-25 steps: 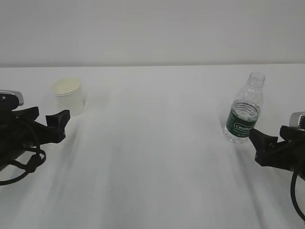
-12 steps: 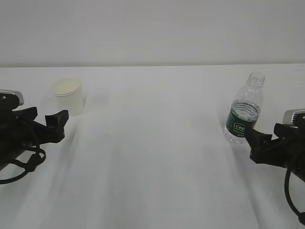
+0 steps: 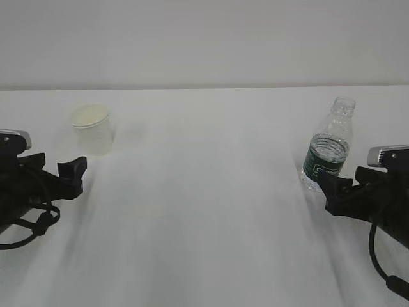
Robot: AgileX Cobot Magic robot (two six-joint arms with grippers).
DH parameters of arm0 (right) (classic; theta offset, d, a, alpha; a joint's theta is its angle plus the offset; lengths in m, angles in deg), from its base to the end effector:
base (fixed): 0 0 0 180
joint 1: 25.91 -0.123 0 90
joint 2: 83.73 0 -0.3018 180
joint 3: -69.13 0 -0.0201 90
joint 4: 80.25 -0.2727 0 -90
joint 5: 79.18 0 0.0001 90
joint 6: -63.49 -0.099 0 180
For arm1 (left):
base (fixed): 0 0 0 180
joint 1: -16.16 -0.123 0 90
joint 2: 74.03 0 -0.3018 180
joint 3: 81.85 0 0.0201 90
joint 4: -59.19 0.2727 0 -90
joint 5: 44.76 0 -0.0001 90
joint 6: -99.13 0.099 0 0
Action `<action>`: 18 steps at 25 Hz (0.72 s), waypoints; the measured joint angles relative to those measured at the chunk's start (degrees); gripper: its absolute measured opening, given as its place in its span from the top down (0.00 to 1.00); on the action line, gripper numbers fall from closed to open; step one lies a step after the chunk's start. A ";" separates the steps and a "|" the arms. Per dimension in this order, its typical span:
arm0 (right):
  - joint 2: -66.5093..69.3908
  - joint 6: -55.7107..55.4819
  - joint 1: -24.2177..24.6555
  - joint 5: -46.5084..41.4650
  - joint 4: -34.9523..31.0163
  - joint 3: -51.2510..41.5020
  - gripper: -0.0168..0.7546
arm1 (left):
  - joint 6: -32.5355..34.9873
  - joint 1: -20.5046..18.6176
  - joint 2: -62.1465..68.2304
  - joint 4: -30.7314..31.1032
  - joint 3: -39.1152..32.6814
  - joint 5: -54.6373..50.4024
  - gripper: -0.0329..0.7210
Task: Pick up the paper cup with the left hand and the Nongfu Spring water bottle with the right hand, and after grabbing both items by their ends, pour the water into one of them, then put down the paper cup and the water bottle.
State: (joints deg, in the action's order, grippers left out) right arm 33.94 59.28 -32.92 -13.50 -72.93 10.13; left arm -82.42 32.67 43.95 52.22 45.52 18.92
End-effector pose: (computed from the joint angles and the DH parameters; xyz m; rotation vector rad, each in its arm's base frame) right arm 0.2643 0.0441 0.0836 -0.1761 1.9352 0.2078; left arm 0.2906 -0.0749 0.0947 0.1181 1.8665 -0.1533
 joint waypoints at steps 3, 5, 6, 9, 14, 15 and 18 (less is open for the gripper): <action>0.23 -0.11 0.00 0.00 0.00 0.62 0.21 | 0.09 -0.31 2.53 0.31 0.05 0.95 0.16; 0.35 -0.11 0.00 0.00 0.09 1.04 0.21 | 0.09 -0.31 3.45 1.09 0.05 1.38 0.16; 0.35 -0.11 0.00 0.00 0.09 1.18 0.21 | 0.09 -0.31 3.55 1.24 0.05 1.48 0.16; 0.35 -0.11 0.00 0.00 0.09 1.78 0.21 | 0.09 -0.31 3.55 1.37 0.14 1.61 0.17; 0.54 -0.11 0.00 0.00 0.09 3.49 0.21 | 0.09 -0.31 3.55 1.44 0.14 1.83 0.17; 0.75 -0.11 0.00 0.00 0.09 3.80 0.21 | 0.09 -0.31 3.55 1.44 0.14 1.83 0.17; 2.51 -0.11 0.00 0.03 0.09 4.47 0.21 | 0.09 -0.31 3.55 1.44 0.14 1.83 0.17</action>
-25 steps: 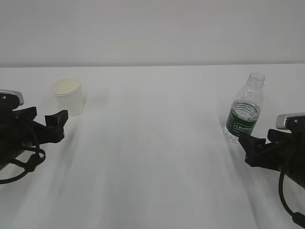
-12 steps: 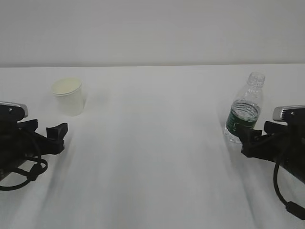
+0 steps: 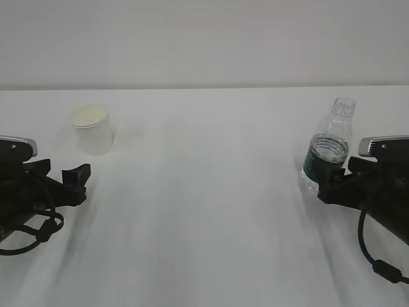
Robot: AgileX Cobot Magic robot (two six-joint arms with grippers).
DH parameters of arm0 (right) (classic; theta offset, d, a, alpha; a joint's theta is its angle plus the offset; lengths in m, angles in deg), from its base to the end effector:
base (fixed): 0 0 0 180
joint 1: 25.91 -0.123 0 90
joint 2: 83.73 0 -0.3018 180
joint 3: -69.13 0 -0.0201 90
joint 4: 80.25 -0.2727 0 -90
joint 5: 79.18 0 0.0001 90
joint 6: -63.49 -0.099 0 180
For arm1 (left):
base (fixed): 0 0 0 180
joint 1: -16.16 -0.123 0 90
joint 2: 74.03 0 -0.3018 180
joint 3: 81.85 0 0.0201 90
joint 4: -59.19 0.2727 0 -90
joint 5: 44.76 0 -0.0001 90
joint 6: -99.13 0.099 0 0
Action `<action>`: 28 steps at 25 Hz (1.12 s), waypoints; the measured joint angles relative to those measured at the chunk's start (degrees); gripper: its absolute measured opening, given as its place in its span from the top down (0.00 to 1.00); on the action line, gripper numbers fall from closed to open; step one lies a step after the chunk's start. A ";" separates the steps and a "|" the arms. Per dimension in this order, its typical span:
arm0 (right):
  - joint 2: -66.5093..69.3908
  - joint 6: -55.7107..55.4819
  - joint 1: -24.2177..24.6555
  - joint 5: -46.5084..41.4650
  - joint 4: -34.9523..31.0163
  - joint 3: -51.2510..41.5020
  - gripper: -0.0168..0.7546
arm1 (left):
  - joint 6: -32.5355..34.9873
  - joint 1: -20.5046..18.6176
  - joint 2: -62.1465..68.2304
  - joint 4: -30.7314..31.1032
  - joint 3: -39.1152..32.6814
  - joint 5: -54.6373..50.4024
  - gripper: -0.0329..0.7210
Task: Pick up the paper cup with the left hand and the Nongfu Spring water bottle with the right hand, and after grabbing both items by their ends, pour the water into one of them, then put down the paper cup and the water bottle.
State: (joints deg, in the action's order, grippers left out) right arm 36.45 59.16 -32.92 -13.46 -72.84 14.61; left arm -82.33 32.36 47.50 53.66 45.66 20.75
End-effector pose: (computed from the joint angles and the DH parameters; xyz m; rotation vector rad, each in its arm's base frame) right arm 0.2862 0.0469 0.0819 -0.1754 1.9002 0.2100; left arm 0.2902 -0.0753 0.0796 0.1460 1.8916 -0.1540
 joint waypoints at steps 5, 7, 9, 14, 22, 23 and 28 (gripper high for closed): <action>3.21 0.00 0.00 0.00 0.14 1.64 0.21 | 0.00 0.00 0.00 0.00 0.00 0.00 0.17; 3.84 0.00 0.00 0.00 0.27 2.58 0.21 | 0.00 0.00 0.00 0.00 0.00 0.00 0.17; 4.09 0.00 0.00 0.00 0.31 3.32 0.21 | 0.00 0.00 0.00 0.00 0.00 0.03 0.17; 6.00 0.00 0.00 0.10 0.31 4.94 0.21 | 0.00 0.00 0.00 0.05 0.00 0.03 0.17; 7.74 0.00 0.09 0.10 0.78 7.76 0.21 | 0.00 0.00 0.00 0.14 0.00 0.03 0.17; 7.79 0.00 0.09 0.10 0.78 8.16 0.21 | 0.00 0.00 0.00 0.14 0.00 0.03 0.17; 7.87 0.00 0.09 -0.47 1.00 10.24 0.21 | 0.00 0.00 0.00 0.18 0.00 0.03 0.18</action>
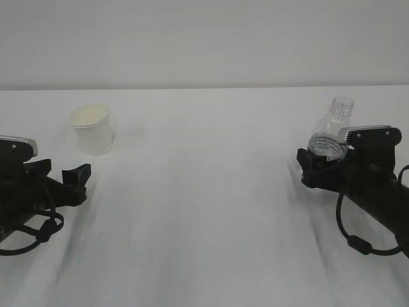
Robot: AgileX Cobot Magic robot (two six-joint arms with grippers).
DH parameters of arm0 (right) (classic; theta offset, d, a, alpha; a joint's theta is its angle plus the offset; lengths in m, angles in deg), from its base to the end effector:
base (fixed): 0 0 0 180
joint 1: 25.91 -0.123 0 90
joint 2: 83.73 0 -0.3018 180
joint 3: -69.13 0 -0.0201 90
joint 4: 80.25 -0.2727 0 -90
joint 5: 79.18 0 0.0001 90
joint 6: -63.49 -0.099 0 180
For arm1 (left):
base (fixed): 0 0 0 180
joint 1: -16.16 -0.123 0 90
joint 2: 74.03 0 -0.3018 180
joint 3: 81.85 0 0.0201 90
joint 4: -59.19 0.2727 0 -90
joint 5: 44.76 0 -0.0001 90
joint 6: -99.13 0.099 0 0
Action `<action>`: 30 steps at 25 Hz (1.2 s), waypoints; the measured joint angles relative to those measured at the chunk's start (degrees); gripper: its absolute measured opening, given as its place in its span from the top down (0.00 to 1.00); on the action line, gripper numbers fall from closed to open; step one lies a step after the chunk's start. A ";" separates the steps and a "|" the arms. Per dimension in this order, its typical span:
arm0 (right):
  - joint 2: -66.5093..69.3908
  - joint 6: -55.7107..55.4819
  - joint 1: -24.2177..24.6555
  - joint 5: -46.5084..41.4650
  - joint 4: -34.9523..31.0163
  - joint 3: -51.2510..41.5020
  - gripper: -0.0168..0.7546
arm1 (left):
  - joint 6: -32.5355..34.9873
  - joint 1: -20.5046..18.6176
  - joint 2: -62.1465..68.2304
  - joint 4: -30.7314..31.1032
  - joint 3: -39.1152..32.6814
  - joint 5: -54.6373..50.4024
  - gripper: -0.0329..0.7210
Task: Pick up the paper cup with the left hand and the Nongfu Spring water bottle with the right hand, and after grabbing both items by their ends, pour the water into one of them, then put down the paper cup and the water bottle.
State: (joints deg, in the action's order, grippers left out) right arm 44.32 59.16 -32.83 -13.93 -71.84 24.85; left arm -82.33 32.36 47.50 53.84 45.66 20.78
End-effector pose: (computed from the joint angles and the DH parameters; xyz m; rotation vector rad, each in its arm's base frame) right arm 0.3319 0.0535 0.0638 -0.1920 1.8661 0.2174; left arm 0.2901 -0.0755 0.0796 0.1491 1.8909 -0.1559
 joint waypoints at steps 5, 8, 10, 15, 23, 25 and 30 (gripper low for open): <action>0.00 0.00 0.00 -2.34 0.08 1.42 0.21 | 0.00 0.00 0.00 0.00 0.00 0.00 0.18; 0.00 0.00 0.00 -2.58 0.12 1.68 0.21 | 0.00 0.00 0.00 0.09 0.00 0.00 0.18; 0.00 0.00 0.00 -2.68 0.12 1.68 0.21 | 0.00 0.00 0.00 0.09 0.00 0.00 0.18; 0.05 0.00 0.00 -3.04 0.12 1.68 0.24 | 0.00 0.00 0.00 0.09 0.00 0.00 0.18; 0.05 0.00 0.00 -3.16 0.81 1.68 0.36 | 0.00 0.00 0.00 0.09 0.00 0.00 0.18; 0.05 0.00 0.00 -3.16 2.32 1.68 0.36 | 0.00 0.00 0.00 0.09 0.00 0.00 0.18; 0.05 0.00 0.00 -3.16 5.20 1.68 0.36 | 0.00 0.00 0.00 0.65 0.00 0.00 0.18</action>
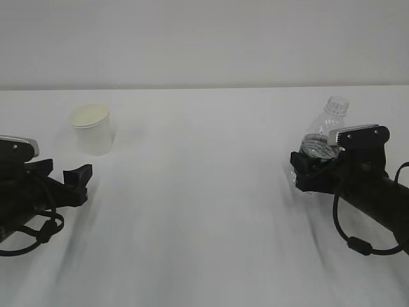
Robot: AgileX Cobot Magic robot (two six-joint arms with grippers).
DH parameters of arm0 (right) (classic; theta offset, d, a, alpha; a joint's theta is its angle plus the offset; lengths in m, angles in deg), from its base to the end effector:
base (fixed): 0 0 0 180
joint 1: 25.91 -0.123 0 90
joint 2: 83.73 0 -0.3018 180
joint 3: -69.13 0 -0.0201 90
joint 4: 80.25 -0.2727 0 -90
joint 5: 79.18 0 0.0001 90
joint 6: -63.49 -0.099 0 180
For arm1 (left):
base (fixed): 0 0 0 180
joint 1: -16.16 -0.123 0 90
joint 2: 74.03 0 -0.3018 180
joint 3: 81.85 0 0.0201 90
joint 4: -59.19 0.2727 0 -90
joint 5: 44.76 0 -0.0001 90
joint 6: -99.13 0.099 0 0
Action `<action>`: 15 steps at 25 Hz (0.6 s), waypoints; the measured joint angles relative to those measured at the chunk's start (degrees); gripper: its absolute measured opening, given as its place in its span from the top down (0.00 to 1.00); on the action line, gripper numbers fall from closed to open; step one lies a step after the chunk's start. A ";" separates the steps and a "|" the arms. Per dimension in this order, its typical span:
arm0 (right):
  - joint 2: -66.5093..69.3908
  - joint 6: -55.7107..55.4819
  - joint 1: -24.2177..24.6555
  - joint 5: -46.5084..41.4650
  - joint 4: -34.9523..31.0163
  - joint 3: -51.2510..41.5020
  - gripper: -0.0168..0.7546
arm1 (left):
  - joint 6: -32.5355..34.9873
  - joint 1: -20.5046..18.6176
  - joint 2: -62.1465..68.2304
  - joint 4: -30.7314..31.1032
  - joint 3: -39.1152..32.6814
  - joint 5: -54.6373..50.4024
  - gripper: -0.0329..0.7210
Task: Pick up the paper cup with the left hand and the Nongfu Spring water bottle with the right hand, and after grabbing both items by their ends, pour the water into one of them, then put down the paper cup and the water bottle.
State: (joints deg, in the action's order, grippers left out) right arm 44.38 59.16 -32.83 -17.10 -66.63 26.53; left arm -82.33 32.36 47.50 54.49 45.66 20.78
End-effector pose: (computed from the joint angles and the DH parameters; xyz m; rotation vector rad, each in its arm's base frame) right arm 0.3365 0.0616 0.0625 -0.2919 1.8859 0.2563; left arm 0.2899 -0.0766 0.0796 0.1606 1.8901 -0.1625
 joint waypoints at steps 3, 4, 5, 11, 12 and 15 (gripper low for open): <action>-0.52 0.00 0.00 -1.05 0.71 0.00 0.36 | 0.00 0.00 0.00 0.59 0.00 0.00 0.18; -0.98 0.00 0.00 -1.70 1.03 0.00 0.36 | 0.00 0.00 0.00 0.71 0.00 0.00 0.18; -1.72 0.00 0.00 -2.62 1.18 0.00 0.36 | 0.00 0.00 0.00 0.85 0.00 0.00 0.18; -7.66 3.46 0.00 -8.36 1.41 0.00 0.37 | 0.00 0.00 0.00 1.54 0.00 0.00 0.18; -8.46 3.86 0.00 -9.09 1.45 0.00 0.37 | 0.00 0.00 0.00 1.67 0.00 0.00 0.18; -10.79 4.74 0.00 -11.73 1.97 0.00 0.37 | 0.00 0.00 0.00 1.75 0.00 0.00 0.18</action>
State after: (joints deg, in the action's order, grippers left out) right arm 33.59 63.90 -32.83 -28.83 -64.66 26.53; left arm -82.33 32.36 47.50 56.25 45.66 20.78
